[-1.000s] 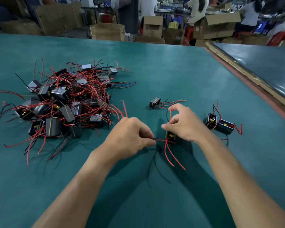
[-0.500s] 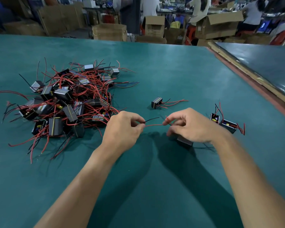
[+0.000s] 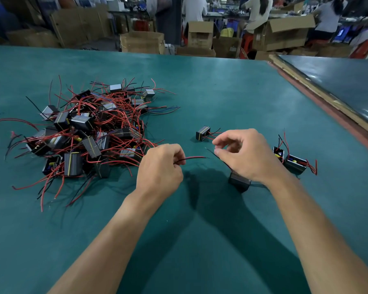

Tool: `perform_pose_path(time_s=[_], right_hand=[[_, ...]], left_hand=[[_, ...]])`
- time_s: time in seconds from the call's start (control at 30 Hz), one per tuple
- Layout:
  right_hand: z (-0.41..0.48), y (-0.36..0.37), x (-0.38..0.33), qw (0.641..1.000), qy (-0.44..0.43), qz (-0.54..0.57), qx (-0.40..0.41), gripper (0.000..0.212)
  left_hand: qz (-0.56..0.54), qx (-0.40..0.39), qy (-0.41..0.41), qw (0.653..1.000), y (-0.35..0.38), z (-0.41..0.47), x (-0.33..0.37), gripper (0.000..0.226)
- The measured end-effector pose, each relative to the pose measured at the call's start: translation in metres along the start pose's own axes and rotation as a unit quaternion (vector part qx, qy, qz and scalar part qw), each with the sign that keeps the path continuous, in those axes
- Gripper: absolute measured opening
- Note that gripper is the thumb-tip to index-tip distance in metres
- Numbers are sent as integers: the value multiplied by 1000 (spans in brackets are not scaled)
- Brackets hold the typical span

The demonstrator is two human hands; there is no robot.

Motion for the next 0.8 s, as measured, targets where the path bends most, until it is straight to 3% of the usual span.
perform_pose_path(time_s=[0.17,0.3,0.5,0.8], right_hand=[[0,5,5,999,18,-41,-15,10],[2,8,10,996,38,-71,-29,12],[5,17,16,995,54,-59,-57,16],[6,14,17,998,39,4,-39,5]], left_hand=[[37,8,25,999,2,-3,8,6],[37,17,16,999,3,-2,6,22],[18,-21,31,999,6,4,2,20],[43,-66,107,991,19,3,15,17]])
Point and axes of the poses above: each hand's wrist, its own z-axis towards the middle knuckle, its own y-axis out of the palm, x = y × z, the point moved 7 cm from there along z, towards the middle knuckle, and after that the axes turned 11 degrees about -x, right-handed, at the moved point
